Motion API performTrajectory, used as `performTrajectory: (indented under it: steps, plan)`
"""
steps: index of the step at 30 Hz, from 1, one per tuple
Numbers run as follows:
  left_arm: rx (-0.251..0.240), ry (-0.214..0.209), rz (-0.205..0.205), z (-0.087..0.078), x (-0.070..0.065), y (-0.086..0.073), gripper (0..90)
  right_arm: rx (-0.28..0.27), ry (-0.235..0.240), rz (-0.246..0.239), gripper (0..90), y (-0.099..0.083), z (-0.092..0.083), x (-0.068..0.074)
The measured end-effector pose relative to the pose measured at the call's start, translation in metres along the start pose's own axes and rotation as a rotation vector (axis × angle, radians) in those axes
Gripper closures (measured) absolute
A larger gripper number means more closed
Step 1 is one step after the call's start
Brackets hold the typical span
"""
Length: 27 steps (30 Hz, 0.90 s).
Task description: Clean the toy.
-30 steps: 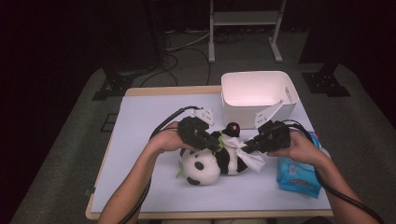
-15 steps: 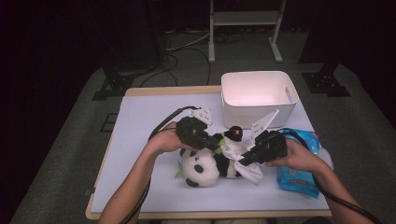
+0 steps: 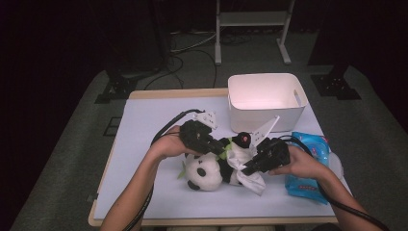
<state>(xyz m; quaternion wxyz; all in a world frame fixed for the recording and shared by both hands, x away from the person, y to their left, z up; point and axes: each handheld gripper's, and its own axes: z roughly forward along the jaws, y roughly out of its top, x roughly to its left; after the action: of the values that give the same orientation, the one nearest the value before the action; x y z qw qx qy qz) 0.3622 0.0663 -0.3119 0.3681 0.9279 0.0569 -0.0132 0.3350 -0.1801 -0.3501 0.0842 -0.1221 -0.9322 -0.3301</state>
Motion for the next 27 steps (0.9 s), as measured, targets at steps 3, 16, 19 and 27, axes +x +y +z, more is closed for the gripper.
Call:
performTrajectory:
  steps: [3,16,19,27]
  plan:
    - [0.009,-0.01,0.003,0.001,-0.004,-0.004,69.8,-0.026,-0.01,0.011,80.6,-0.001,-0.005,-0.003]
    - [-0.055,-0.014,-0.013,-0.016,-0.008,-0.021,53.6,-0.073,-0.095,0.043,80.3,-0.006,-0.032,-0.015]
    - [-0.078,0.001,-0.034,-0.025,-0.008,-0.03,50.9,-0.094,-0.107,0.065,80.4,-0.01,-0.04,-0.018]
    - [-0.106,0.035,-0.081,-0.035,-0.007,-0.049,44.7,-0.138,-0.167,0.117,80.4,-0.026,-0.07,-0.022]
